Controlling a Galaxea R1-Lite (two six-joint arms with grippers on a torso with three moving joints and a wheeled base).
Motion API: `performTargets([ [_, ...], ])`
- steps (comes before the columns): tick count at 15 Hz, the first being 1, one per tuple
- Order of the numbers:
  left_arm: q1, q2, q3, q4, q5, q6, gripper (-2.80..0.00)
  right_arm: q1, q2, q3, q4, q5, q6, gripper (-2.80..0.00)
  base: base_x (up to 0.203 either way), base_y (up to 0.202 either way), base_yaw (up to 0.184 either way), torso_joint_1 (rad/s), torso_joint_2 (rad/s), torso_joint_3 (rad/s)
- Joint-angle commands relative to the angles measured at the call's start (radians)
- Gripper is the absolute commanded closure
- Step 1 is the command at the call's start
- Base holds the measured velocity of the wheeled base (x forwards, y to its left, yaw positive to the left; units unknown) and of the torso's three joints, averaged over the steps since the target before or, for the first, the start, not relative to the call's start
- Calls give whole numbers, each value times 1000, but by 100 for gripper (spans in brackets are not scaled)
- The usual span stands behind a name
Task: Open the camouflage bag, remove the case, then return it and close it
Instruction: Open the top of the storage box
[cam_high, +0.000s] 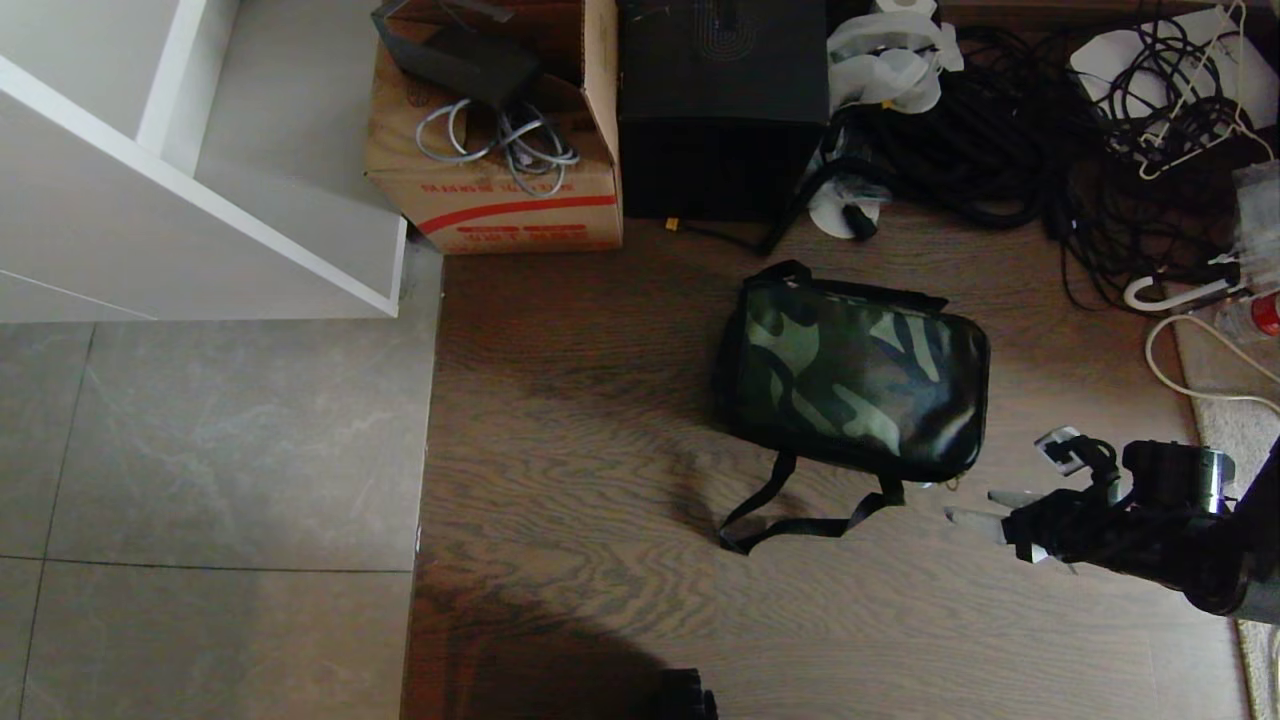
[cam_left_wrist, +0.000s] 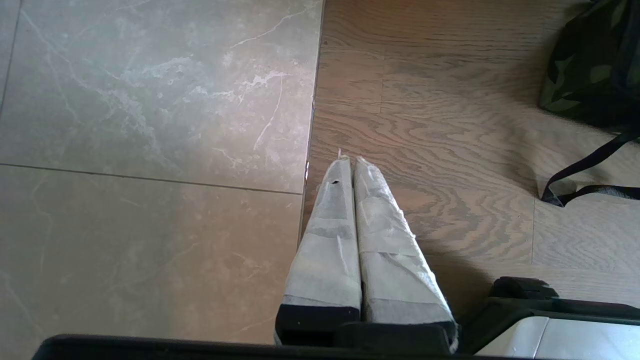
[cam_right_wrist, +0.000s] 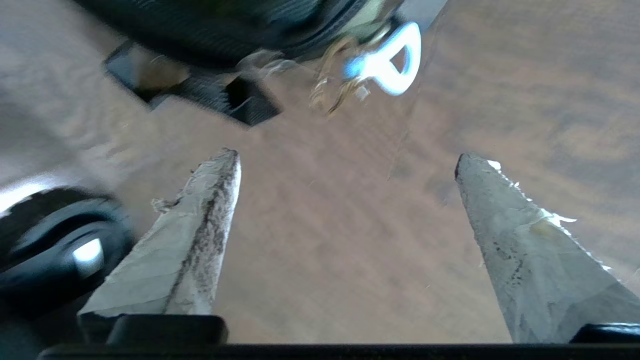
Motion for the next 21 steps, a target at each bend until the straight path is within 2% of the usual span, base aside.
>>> performTargets([
  [1,0,0,9,0,0,0,0,17,100,-54,-64,3,-3,-280,0,0,0,0,0,0],
  [8,0,0,10,0,0,0,0,21,196,-169,-144,5,-1,-280,0,0,0,0,0,0],
  [9,0,0,10,-1,0,0,0,21,199,-170,-147,5,-3,0,0,0,0,0,0,0],
  [15,2,0,9,-1,0,0,0,30,213,-181,-209,5,-5,0,0,0,0,0,0,0],
  [21,2,0,9,1,0,0,0,19,149,-162,-161,24,-4,0,0,0,0,0,0,0],
])
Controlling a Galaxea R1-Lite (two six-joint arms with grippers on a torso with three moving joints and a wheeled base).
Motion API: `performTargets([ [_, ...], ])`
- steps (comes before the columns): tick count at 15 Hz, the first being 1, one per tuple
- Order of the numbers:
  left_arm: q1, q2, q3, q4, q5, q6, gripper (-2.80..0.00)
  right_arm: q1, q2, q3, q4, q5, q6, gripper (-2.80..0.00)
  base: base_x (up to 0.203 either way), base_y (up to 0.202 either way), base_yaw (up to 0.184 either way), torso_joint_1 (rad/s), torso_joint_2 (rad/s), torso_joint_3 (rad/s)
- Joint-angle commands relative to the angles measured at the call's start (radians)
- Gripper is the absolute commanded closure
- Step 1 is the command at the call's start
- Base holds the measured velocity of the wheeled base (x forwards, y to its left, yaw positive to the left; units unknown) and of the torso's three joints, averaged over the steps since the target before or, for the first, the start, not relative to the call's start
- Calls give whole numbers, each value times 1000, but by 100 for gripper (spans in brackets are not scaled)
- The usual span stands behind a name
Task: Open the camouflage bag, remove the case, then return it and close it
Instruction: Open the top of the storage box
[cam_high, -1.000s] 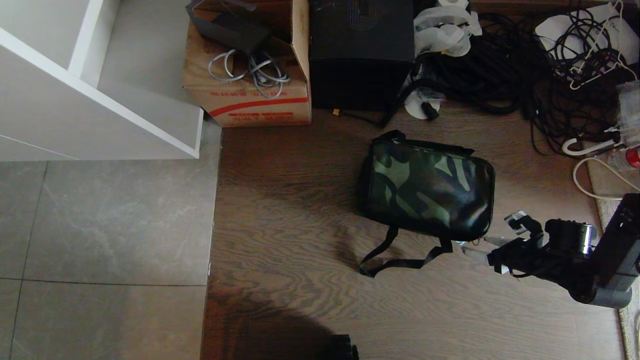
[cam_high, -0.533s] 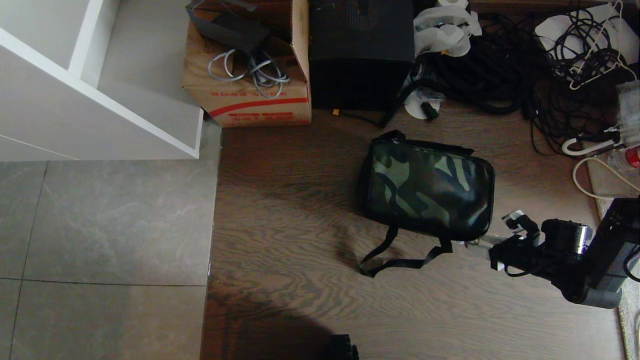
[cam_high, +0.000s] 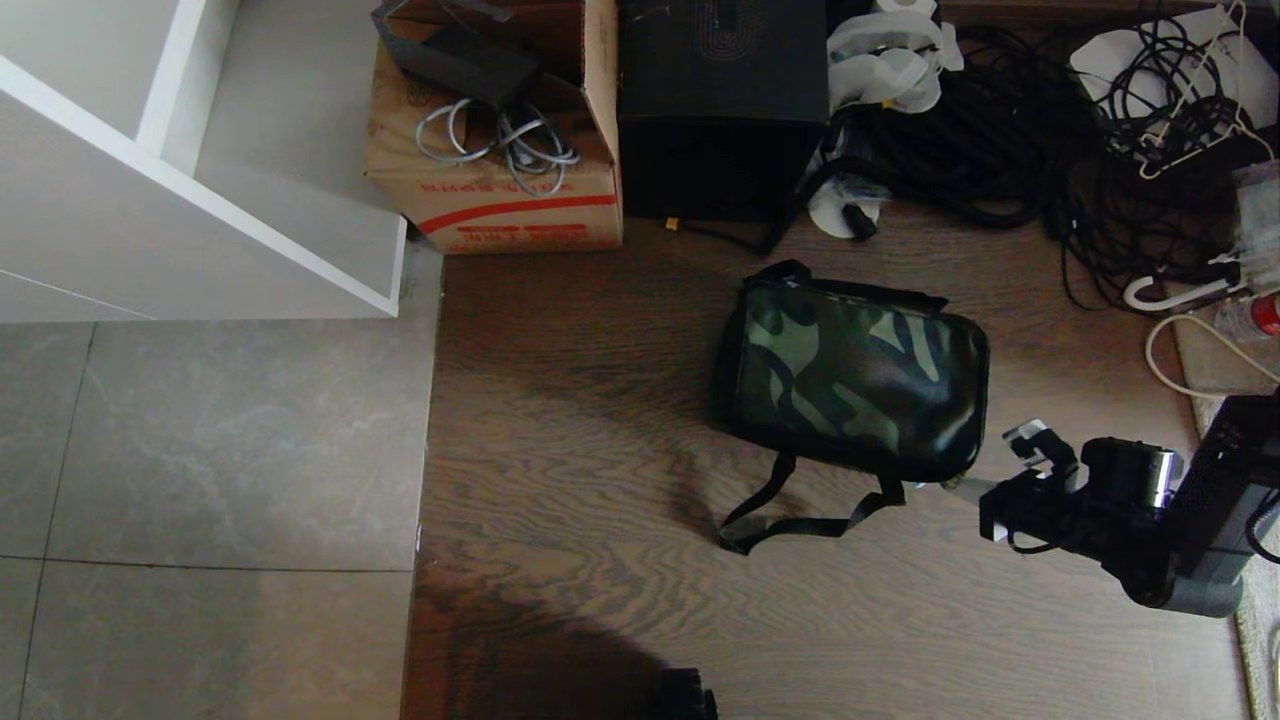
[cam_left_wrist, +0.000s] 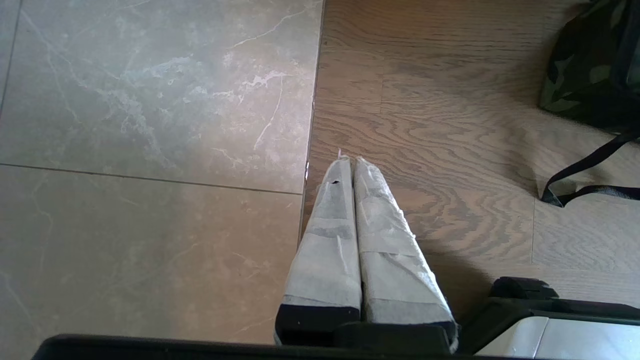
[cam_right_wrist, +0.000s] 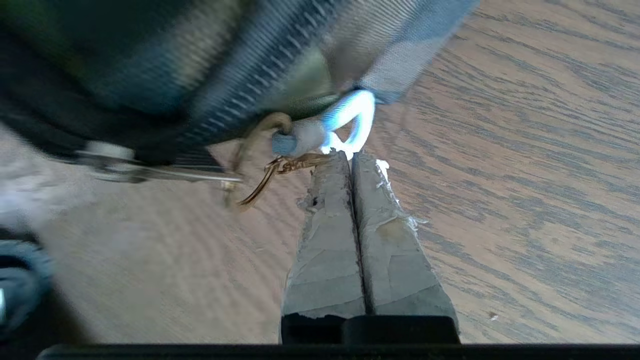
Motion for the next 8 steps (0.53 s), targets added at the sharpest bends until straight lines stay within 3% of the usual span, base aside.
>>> performTargets([
  [1,1,0,11,-1,0,0,0,-28,-63,11,51,40,-7,0,0,0,0,0,0,0],
  [5,1,0,11,-1,0,0,0,-103,-180,-5,346,113,-6,0,0,0,0,0,0,0],
  [7,1,0,9,-1,0,0,0,-111,-204,11,461,57,30,0,0,0,0,0,0,0],
  [8,1,0,9,-1,0,0,0,-112,-209,18,500,-10,97,0,0,0,0,0,0,0],
])
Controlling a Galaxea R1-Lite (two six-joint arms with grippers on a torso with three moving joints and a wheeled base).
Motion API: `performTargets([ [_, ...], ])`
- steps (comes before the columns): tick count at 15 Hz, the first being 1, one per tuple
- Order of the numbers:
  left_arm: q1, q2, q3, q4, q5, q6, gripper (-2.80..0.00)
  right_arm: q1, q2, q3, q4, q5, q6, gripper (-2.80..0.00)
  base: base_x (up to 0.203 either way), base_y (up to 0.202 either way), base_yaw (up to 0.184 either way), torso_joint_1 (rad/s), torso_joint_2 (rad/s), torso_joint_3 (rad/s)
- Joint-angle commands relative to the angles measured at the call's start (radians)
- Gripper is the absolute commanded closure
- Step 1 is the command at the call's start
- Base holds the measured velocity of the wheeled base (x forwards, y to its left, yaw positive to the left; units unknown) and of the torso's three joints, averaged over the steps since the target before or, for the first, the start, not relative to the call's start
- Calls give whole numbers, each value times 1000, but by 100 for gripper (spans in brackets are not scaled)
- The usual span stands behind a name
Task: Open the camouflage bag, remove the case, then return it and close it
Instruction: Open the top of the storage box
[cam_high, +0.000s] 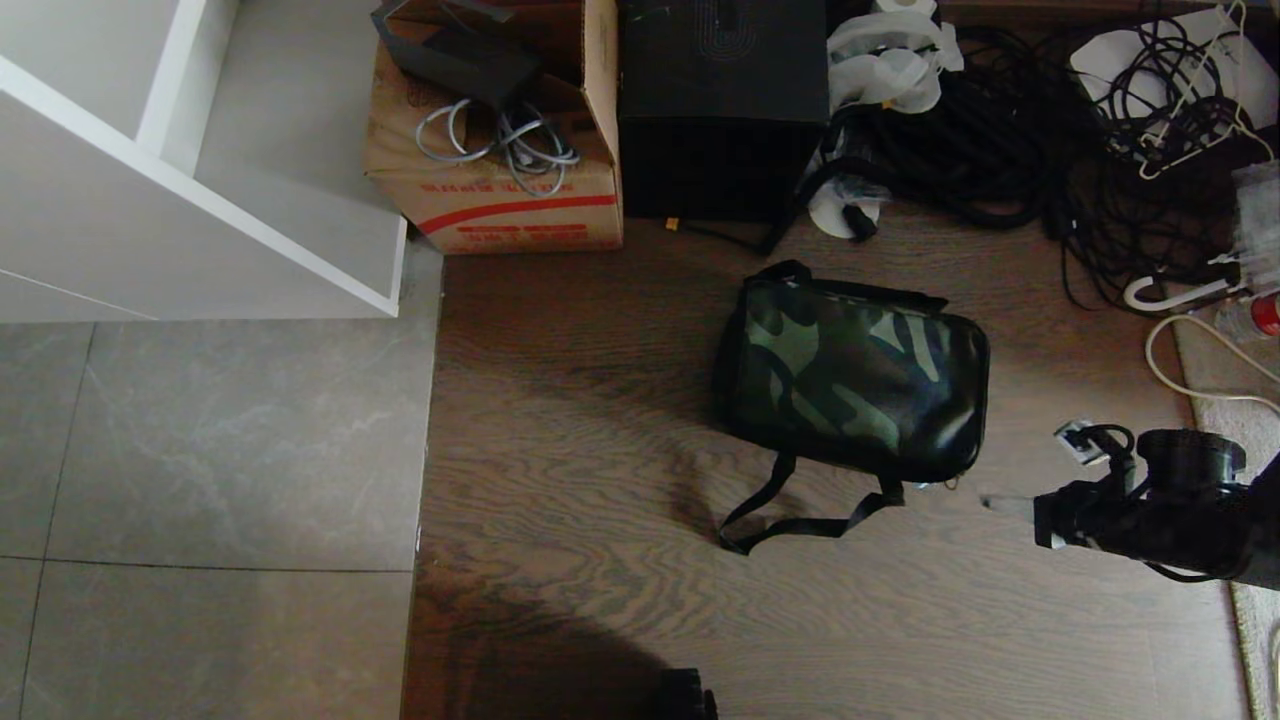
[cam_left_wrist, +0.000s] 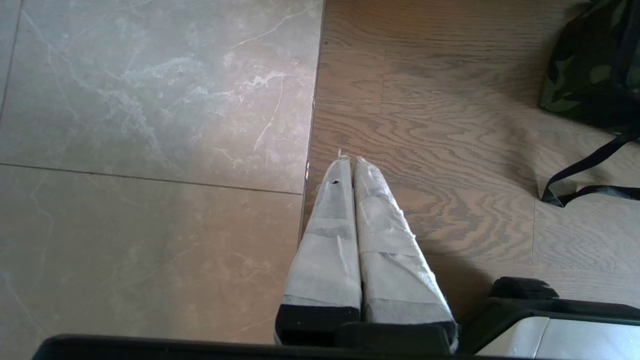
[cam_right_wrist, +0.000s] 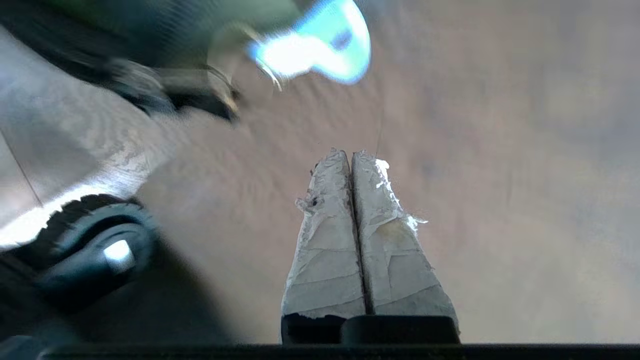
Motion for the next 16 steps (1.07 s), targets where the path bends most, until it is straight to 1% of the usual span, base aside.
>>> performTargets([
  [1,0,0,9,-1,0,0,0,-3,-39,10,78,-115,137,0,0,0,0,0,0,0],
  [3,0,0,9,-1,0,0,0,22,-47,0,118,-222,343,0,0,0,0,0,0,0],
  [4,-1,0,9,1,2,0,0,52,-47,-4,125,-269,405,0,0,0,0,0,0,0],
  [5,0,0,11,1,0,0,0,76,-51,-4,121,-278,417,0,0,0,0,0,0,0],
  [6,-1,0,9,0,0,0,0,95,-56,9,118,-267,392,0,0,0,0,0,0,0],
  [7,0,0,11,-1,0,0,0,106,-58,28,112,-231,355,0,0,0,0,0,0,0],
  [8,0,0,11,-1,0,0,0,112,-58,41,81,-208,283,0,0,0,0,0,0,0],
  [9,0,0,9,-1,0,0,0,114,-54,56,44,-199,185,0,0,0,0,0,0,0],
  [11,-1,0,10,0,0,0,0,115,-31,86,-3,-179,-54,0,0,0,0,0,0,0],
  [12,0,0,11,-1,0,0,0,115,-17,93,-9,-156,-160,0,0,0,0,0,0,0],
  [13,-1,0,10,-1,0,0,0,116,10,98,-15,-128,-249,0,0,0,0,0,0,0],
  [14,0,0,9,1,0,0,0,118,36,98,-25,-110,-310,0,0,0,0,0,0,0],
  [15,0,0,9,-1,0,0,0,130,47,98,-34,-104,-345,0,0,0,0,0,0,0],
  [16,0,0,10,-1,0,0,0,136,62,100,-45,-97,-363,0,0,0,0,0,0,0],
])
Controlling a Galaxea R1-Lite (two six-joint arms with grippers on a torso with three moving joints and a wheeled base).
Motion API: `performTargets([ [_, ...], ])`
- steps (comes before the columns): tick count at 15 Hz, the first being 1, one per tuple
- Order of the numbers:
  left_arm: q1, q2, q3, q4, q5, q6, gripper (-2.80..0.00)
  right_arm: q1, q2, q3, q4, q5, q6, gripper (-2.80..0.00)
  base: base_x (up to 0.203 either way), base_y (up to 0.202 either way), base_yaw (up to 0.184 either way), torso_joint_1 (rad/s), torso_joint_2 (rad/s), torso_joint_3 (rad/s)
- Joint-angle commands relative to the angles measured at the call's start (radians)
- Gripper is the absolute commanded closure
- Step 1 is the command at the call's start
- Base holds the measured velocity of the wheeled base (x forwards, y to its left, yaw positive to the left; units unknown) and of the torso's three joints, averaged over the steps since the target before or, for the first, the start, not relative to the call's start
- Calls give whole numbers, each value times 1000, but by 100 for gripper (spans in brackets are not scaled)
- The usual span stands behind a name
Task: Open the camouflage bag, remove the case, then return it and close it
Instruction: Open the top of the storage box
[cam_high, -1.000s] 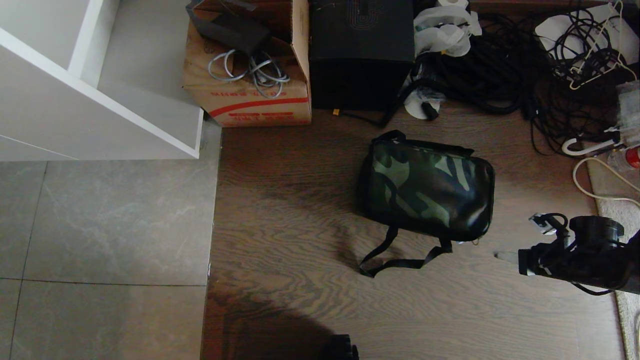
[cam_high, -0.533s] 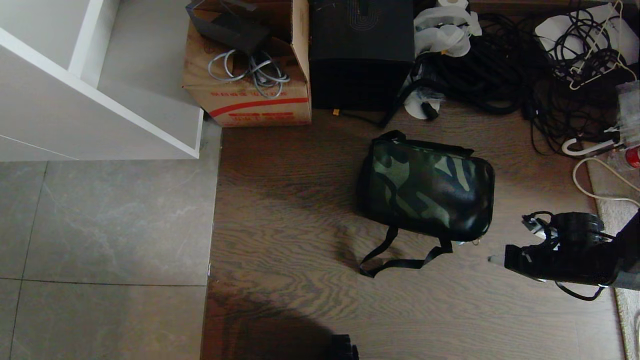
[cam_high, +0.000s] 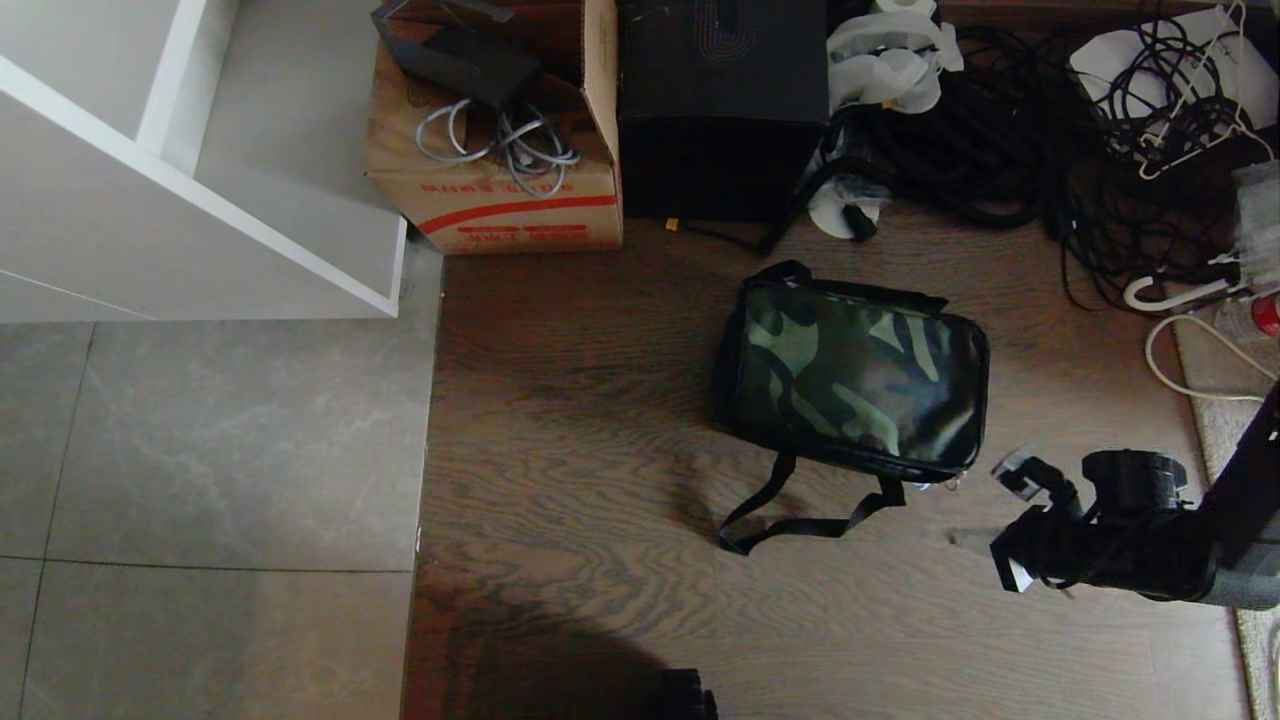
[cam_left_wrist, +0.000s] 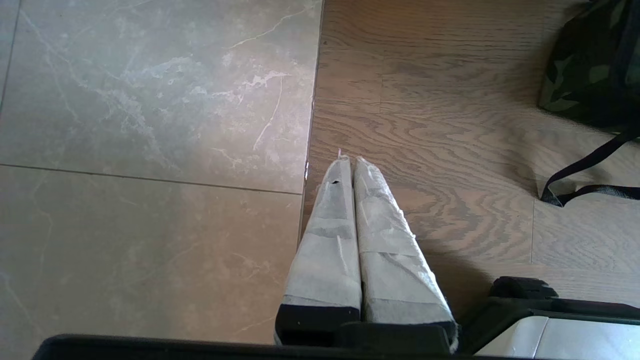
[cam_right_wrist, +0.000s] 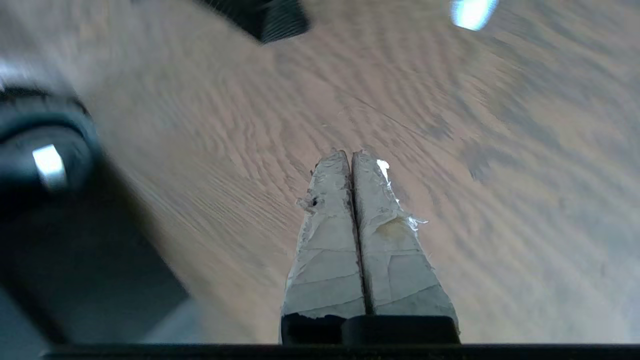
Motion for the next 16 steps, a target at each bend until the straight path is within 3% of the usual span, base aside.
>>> performTargets([
  [1,1,0,10,-1,0,0,0,23,49,-8,-27,21,-47,-280,0,0,0,0,0,0],
  [5,1,0,9,-1,0,0,0,78,101,-36,-215,30,-62,-280,0,0,0,0,0,0],
  [16,-1,0,11,-1,0,0,0,49,156,-160,-292,68,-33,-280,0,0,0,0,0,0],
])
